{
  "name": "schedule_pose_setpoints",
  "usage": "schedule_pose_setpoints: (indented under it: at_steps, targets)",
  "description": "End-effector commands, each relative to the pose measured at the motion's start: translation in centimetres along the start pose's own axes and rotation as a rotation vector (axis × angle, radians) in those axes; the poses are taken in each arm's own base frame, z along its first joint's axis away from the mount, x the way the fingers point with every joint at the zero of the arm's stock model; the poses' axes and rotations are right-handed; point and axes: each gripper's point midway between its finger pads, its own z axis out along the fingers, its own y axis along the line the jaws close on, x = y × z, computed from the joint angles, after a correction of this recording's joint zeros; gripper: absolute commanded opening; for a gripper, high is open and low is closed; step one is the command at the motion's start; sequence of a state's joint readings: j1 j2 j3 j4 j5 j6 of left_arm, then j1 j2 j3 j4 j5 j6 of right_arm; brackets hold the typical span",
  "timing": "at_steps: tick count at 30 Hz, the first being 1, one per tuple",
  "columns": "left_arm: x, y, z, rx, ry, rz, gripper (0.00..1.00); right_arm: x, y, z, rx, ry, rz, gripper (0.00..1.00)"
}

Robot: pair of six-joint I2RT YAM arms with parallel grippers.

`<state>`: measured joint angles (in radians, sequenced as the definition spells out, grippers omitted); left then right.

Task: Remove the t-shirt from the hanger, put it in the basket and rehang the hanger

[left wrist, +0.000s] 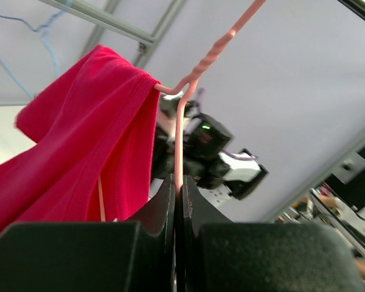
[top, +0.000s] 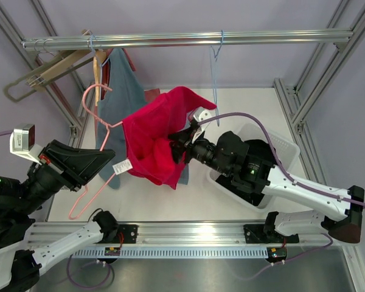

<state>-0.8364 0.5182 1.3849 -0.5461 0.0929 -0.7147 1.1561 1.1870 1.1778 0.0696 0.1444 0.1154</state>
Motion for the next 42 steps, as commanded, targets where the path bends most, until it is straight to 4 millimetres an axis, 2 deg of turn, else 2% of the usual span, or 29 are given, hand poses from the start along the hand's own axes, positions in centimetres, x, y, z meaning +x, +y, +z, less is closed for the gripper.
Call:
schedule_pose_setpoints:
  at_steps: [1, 2, 5, 9, 10, 12, 14, 15, 16, 17, 18, 19, 21, 22, 23, 25, 26, 28, 29, 30, 31, 32, 33, 35, 36, 38, 39, 41, 42]
  targets:
    - [-1.7, -5.4, -1.4, 0.214, 0.002, -0.016, 0.00, -0.9, -0.9, 0.9, -0.006, -0.103, 0.033, 0.87]
    - [-1.7, -5.7, -1.4, 0.225, 0.009, -0.022, 0.00, -0.6, -1.3, 1.2, 0.010, -0.107, 0.035, 0.99]
    - [-1.5, -6.5, -1.7, 0.255, 0.033, -0.045, 0.00, 0.1, -0.9, 2.4, -0.018, -0.102, 0.023, 0.99]
    - [-1.3, -6.9, -2.2, 0.272, 0.047, -0.076, 0.00, -1.1, 0.0, 4.7, -0.070, -0.139, 0.019, 0.99]
    - [-1.2, -6.8, -2.4, 0.269, 0.046, -0.082, 0.00, -1.3, 1.5, 5.3, -0.156, -0.138, 0.026, 0.99]
    - [-1.5, -6.9, -3.0, 0.270, 0.024, -0.075, 0.00, -2.5, 3.6, 5.3, -0.277, -0.185, 0.050, 0.85]
    - [-1.7, -6.8, -3.5, 0.259, 0.013, -0.071, 0.00, -3.0, 4.6, 5.0, -0.332, -0.208, 0.065, 0.64]
    - [-1.7, -6.8, -3.6, 0.258, 0.013, -0.067, 0.00, -3.2, 5.0, 4.5, -0.356, -0.221, 0.076, 0.30]
    - [-1.6, -6.5, -3.7, 0.240, 0.015, -0.060, 0.00, -4.1, 5.0, 3.7, -0.354, -0.244, 0.083, 0.12]
    - [-1.7, -6.2, -3.8, 0.221, 0.006, -0.054, 0.00, -4.5, 4.7, 3.3, -0.339, -0.255, 0.088, 0.02]
    - [-1.7, -5.7, -3.8, 0.201, 0.006, -0.046, 0.00, -4.2, 3.9, 2.9, -0.295, -0.249, 0.094, 0.00]
    - [-1.3, -5.0, -3.8, 0.169, 0.020, -0.025, 0.00, -5.7, 3.5, 1.5, -0.272, -0.281, 0.094, 0.00]
    - [-2.0, -4.8, -3.9, 0.138, 0.003, 0.009, 0.00, -6.3, 1.8, 0.3, -0.171, -0.279, 0.095, 0.00]
    - [-1.8, -4.4, -4.2, 0.110, 0.018, 0.019, 0.00, -8.1, 1.6, -1.5, -0.157, -0.313, 0.095, 0.00]
    - [-3.4, -5.3, -5.1, 0.113, -0.024, 0.039, 0.00, -8.6, 0.6, -2.1, -0.102, -0.316, 0.091, 0.00]
    - [-4.1, -5.1, -5.5, 0.076, -0.026, 0.080, 0.00, -10.5, -0.4, -4.7, -0.041, -0.332, 0.092, 0.00]
    - [-4.9, -4.9, -5.9, 0.045, -0.053, 0.099, 0.00, -10.0, -0.7, -5.2, -0.018, -0.288, 0.087, 0.00]
    - [-6.5, -5.0, -7.0, 0.008, -0.092, 0.150, 0.00, -13.3, -0.7, -7.5, -0.008, -0.335, 0.094, 0.00]
    - [-7.2, -4.7, -7.1, -0.022, -0.117, 0.162, 0.00, -13.2, -0.7, -8.0, -0.001, -0.296, 0.088, 0.00]
    - [-7.4, -4.5, -7.2, -0.034, -0.123, 0.181, 0.00, -15.8, -0.7, -9.2, 0.013, -0.323, 0.095, 0.00]
    - [-7.3, -4.3, -6.9, -0.042, -0.117, 0.186, 0.00, -17.0, -0.6, -9.7, 0.015, -0.322, 0.095, 0.00]
    - [-7.6, -3.6, -6.7, -0.077, -0.133, 0.190, 0.00, -16.4, -0.7, -10.1, 0.029, -0.253, 0.079, 0.00]
    - [-7.3, -3.0, -6.3, -0.096, -0.125, 0.200, 0.00, -20.5, -0.5, -12.1, 0.041, -0.317, 0.087, 0.00]
    - [-7.2, -2.0, -5.6, -0.137, -0.121, 0.211, 0.00, -21.1, -1.3, -12.5, 0.094, -0.269, 0.056, 0.00]
    - [-7.0, -1.5, -5.4, -0.152, -0.118, 0.216, 0.00, -24.1, -1.9, -14.3, 0.137, -0.331, 0.060, 0.00]
    - [-6.4, -0.4, -4.7, -0.187, -0.100, 0.222, 0.00, -24.6, -3.0, -14.6, 0.208, -0.307, 0.025, 0.00]
    - [-6.1, 0.0, -4.5, -0.197, -0.094, 0.224, 0.00, -26.2, -3.6, -15.4, 0.254, -0.341, 0.030, 0.00]
    - [-5.1, 1.0, -3.7, -0.218, -0.066, 0.225, 0.00, -27.6, -4.3, -16.6, 0.299, -0.355, 0.002, 0.00]
    - [-5.0, 1.1, -3.4, -0.215, -0.068, 0.225, 0.00, -27.4, -5.1, -16.3, 0.349, -0.345, -0.008, 0.00]
